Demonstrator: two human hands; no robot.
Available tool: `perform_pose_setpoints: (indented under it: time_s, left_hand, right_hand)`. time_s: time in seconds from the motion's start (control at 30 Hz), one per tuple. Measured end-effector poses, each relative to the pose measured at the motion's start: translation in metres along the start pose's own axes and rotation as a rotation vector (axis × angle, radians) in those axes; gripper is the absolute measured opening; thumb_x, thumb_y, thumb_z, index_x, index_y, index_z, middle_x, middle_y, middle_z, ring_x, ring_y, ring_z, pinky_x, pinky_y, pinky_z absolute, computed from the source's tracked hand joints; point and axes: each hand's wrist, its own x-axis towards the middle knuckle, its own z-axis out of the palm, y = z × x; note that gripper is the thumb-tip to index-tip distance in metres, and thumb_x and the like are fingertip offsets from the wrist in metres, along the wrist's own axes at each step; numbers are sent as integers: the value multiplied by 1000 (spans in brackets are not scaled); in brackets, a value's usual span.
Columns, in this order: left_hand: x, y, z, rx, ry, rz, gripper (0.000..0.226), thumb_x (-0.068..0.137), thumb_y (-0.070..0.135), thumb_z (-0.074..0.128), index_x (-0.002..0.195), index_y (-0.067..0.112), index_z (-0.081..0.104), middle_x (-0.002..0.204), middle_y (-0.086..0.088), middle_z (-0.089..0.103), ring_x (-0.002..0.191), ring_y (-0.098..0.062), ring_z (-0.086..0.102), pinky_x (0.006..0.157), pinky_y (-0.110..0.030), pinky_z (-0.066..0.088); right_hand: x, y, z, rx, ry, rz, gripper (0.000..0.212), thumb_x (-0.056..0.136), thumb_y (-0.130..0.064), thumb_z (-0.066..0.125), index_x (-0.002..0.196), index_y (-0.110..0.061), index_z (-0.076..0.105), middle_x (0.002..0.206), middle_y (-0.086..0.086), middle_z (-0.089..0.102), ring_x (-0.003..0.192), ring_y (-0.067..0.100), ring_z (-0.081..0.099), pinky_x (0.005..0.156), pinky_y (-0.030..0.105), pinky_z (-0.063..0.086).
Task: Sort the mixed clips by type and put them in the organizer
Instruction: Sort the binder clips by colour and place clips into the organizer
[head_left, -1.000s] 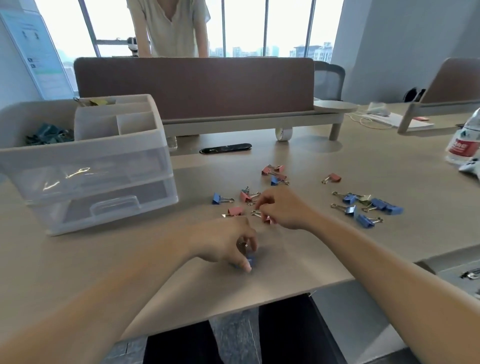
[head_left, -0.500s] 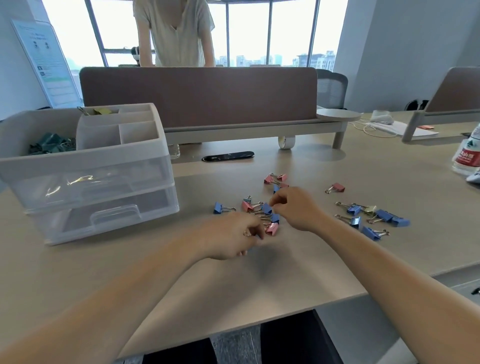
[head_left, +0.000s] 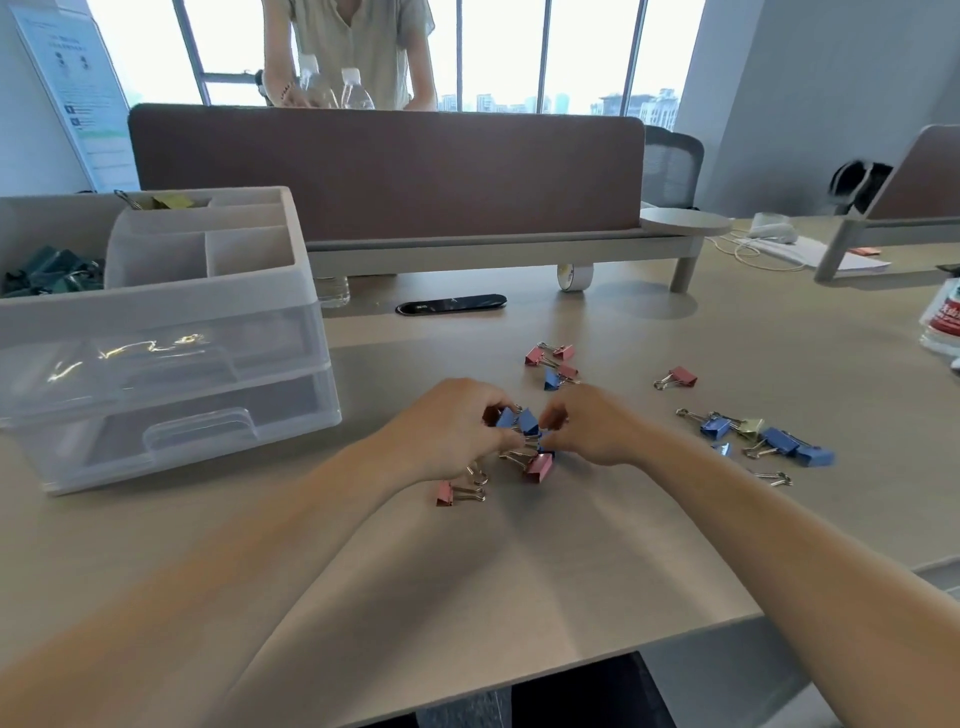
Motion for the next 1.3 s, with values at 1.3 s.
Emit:
perform_pose_setpoints:
  time_s: [1.3]
  left_hand:
    - [61,-11,8,-60,135,-226,28,92,35,58,96,7,60,91,-8,66,63,-17,57,59,-34,46]
  right_hand:
    - [12,43,-15,-97,81,137,24,94,-31,55,101,-14,41,95,5,54,85,27,51,67,33,39]
